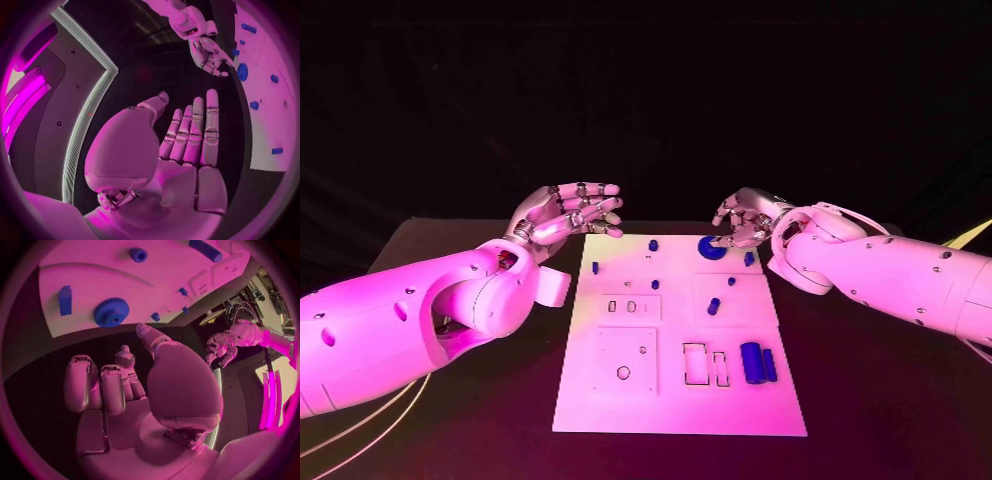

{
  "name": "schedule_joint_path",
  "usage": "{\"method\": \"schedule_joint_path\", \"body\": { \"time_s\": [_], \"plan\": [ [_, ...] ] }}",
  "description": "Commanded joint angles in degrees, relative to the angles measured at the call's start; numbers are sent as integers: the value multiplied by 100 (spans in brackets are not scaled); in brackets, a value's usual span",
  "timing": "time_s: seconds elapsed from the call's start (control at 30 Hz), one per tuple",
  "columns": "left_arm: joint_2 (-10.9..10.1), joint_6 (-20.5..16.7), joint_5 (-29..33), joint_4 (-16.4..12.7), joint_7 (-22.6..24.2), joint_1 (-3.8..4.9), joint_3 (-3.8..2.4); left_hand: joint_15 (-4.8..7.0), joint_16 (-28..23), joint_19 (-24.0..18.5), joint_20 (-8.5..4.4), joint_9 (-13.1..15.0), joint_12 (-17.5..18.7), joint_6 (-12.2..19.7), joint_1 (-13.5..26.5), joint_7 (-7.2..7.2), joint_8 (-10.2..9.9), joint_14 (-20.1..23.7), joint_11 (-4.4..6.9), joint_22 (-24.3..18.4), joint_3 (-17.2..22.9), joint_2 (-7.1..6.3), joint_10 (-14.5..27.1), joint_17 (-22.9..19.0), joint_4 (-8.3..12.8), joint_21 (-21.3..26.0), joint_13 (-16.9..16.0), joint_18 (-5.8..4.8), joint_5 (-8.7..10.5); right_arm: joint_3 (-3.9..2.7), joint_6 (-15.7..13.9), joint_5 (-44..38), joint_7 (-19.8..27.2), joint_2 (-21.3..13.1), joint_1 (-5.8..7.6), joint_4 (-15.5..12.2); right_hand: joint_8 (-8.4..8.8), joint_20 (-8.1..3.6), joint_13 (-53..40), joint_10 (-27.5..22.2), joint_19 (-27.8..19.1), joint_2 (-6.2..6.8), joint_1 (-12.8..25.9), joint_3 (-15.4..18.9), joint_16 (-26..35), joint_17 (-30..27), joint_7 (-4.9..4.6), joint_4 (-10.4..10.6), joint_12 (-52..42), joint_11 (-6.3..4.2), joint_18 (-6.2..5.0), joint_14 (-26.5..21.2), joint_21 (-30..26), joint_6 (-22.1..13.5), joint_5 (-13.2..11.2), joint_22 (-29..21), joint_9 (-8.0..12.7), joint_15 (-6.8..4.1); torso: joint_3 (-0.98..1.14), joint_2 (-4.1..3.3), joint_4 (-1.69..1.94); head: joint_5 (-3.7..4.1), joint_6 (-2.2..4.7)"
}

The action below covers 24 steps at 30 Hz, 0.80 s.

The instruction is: Assemble the parts on the task board

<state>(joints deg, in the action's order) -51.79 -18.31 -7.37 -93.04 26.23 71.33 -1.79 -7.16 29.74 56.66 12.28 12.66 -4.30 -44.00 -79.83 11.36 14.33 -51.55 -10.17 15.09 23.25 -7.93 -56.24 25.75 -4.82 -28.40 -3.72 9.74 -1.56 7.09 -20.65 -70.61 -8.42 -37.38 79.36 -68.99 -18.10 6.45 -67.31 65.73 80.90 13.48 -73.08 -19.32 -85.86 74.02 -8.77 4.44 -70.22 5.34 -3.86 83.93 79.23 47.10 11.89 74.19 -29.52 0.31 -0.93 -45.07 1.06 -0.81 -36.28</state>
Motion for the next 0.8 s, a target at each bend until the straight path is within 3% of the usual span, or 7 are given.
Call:
{"method": "schedule_joint_path", "body": {
  "time_s": [0.03, 0.3, 0.4, 0.57, 0.8],
  "plan": [
    [1, 35, -1, -4, 11, 4, -3, 21, 115, -155, -63, 99, 46, 79, 31, 162, 44, 65, -8, 93, 30, 44, 22, 93, 36, -127, -29, 25, -126, -5, 214, 82, -28, -35, 7, 77, -145, 1, -520, 975, 274, -106, -154, 349, -173, 1048, -100, 108, -571, -40, 108, 488, 183, -563, 85, 465, -84, 27, 2, -4, 0, 19, -12],
    [5, 58, -1, -5, 6, 3, -2, 21, 115, -155, -63, 99, 46, 79, 31, 162, 44, 65, -8, 93, 30, 44, 22, 93, 36, -127, -29, 25, -126, -5, 483, 167, -131, 61, -9, 327, -224, 65, -1688, 1889, 587, -148, -379, 695, -384, 1521, -160, 468, -1558, 23, 241, 590, 634, -717, 43, 1034, -4, 91, -2, -10, 5, 22, -15],
    [2, 61, -1, 1, 3, 2, -1, 21, 115, -155, -63, 99, 46, 79, 31, 162, 44, 65, -8, 93, 30, 44, 22, 93, 36, -127, -29, 25, -126, -4, 479, 153, -172, 137, -18, 425, -226, 73, -1752, 1945, 654, -166, -420, 706, -409, 1584, -167, 505, -1608, 30, 271, 604, 728, -725, 45, 1151, 9, 99, 3, -9, 3, 13, -16],
    [8, 66, -2, 5, -2, 1, 0, 21, 121, -168, -63, 99, 46, 81, 30, 159, 43, 70, -8, 104, 31, 44, 24, 96, 39, -142, -29, 25, -126, -2, 477, 142, -209, 274, -36, 604, -228, 77, -1758, 1949, 664, -190, -450, 696, -414, 1598, -172, 525, -1614, 34, 275, 607, 742, -725, 43, 1167, 17, 103, -16, -11, 15, -6, -4],
    [21, 73, -7, 5, -9, 1, 0, 21, 121, -168, -63, 99, 46, 81, 30, 159, 43, 70, -8, 104, 31, 44, 24, 96, 39, -142, -29, 25, -126, 6, 543, 149, -209, 410, -90, 737, -234, 80, -1758, 1946, 667, -209, -458, 686, -414, 1598, -172, 543, -1614, 36, 276, 607, 748, -715, 44, 1175, 22, 106, -17, -13, 15, -29, -35]
  ]
}}
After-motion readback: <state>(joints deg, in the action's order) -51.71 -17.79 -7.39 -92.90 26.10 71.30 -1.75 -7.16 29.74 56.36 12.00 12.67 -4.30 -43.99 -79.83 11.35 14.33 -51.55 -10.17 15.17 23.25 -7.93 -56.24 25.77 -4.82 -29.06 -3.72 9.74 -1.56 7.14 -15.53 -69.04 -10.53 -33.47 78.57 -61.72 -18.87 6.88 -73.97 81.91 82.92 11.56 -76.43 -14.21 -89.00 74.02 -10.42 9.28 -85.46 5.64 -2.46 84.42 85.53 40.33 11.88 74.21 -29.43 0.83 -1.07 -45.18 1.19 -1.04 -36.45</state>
